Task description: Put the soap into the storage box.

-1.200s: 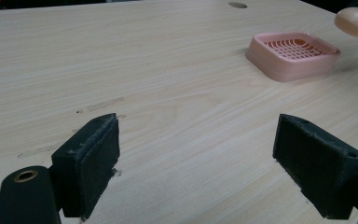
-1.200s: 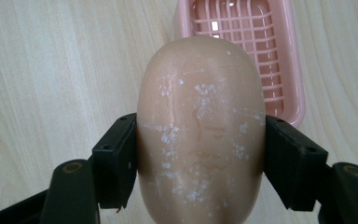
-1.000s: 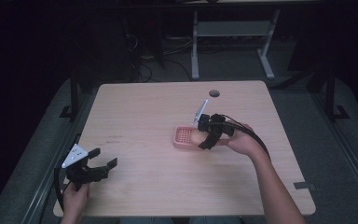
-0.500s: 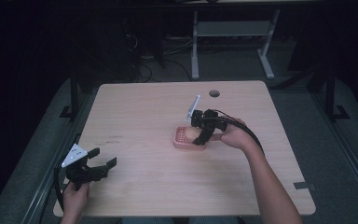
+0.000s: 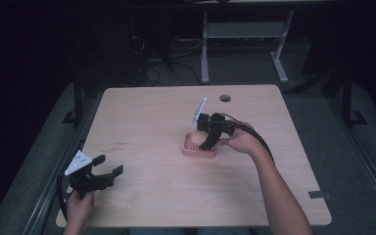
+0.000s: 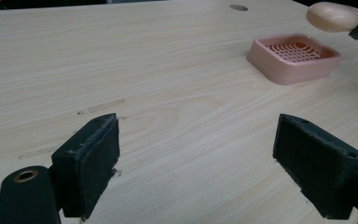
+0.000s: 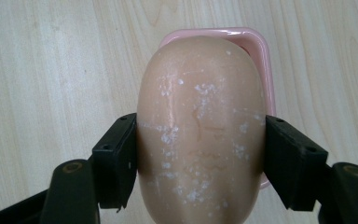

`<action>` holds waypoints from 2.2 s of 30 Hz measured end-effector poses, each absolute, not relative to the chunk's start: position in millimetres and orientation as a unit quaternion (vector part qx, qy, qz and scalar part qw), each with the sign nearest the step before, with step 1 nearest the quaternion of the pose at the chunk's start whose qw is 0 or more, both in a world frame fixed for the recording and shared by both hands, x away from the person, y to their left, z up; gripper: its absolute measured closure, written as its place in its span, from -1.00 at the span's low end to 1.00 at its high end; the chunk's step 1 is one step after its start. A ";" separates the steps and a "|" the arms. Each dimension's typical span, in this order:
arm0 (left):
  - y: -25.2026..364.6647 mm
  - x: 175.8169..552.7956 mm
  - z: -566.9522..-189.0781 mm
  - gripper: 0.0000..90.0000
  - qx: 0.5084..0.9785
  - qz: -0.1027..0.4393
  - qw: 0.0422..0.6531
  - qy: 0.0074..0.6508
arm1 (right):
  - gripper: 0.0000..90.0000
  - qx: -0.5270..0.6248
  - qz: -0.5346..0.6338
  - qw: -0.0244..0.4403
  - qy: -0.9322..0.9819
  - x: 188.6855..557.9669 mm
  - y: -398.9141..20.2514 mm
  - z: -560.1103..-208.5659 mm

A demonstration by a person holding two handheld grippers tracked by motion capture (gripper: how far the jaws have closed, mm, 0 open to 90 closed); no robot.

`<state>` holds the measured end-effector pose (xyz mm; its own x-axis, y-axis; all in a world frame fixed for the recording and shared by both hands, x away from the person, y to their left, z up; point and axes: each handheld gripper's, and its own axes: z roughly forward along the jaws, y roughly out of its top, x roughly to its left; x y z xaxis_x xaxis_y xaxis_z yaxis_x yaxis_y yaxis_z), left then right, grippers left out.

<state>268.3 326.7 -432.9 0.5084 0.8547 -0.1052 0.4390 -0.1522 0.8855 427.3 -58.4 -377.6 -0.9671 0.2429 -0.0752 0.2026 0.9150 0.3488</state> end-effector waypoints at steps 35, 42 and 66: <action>326.7 267.5 -433.1 -0.68 0.726 0.218 0.477 0.444 | -0.29 0.149 0.153 0.035 0.976 451.6 -45.5 -406.5; 326.1 267.6 -433.0 -0.68 0.726 0.217 0.478 0.444 | -0.29 0.151 0.147 0.035 0.977 452.0 -44.1 -410.5; 326.5 268.1 -433.0 -0.68 0.726 0.218 0.478 0.444 | -0.29 0.154 0.143 0.037 0.977 454.3 -42.7 -413.8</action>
